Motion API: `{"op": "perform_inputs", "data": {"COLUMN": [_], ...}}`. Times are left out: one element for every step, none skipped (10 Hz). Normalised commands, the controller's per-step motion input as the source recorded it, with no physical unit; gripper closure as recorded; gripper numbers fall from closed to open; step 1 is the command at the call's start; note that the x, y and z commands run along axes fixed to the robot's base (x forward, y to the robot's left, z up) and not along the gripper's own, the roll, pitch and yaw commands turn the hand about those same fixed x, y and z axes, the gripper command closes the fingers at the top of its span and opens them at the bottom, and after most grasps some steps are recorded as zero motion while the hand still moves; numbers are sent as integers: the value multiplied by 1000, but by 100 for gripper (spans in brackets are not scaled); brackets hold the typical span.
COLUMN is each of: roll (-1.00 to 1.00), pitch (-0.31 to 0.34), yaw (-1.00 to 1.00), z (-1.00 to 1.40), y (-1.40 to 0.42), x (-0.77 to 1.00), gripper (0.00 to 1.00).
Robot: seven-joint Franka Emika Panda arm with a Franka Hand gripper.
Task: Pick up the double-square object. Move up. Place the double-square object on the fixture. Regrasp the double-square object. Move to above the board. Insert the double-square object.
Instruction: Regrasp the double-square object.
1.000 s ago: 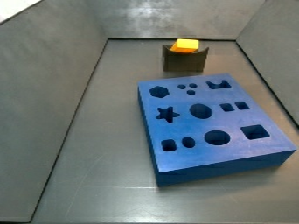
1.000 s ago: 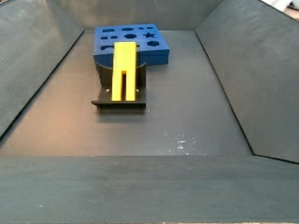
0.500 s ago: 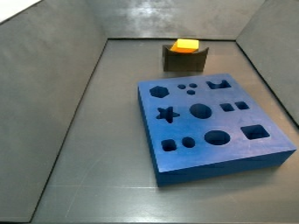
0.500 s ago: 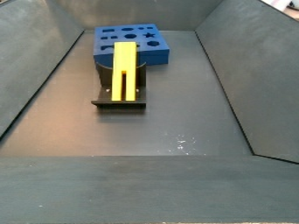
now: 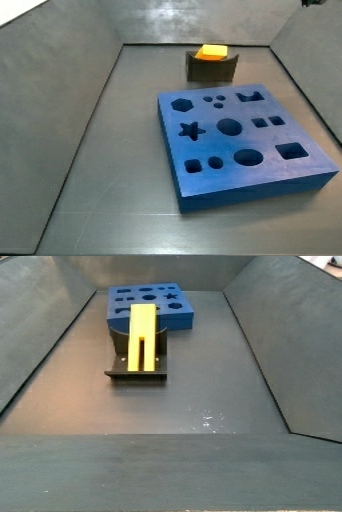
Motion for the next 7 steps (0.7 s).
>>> {"op": "perform_inputs", "data": {"roll": [167,153,161,157,137,106,80], "pitch": [32,8,-92,-98,-133,-149,-154], "yaw": [241,223,172,145,92,55,9], "z": [-9,-5,-1000,-1000,-1000,-1000,-1000], "y": [-44,-50,46,47,44,40,39], "x": [87,80,34,35,44,49,50], "gripper": [0,0,0,0,0,0,0]}}
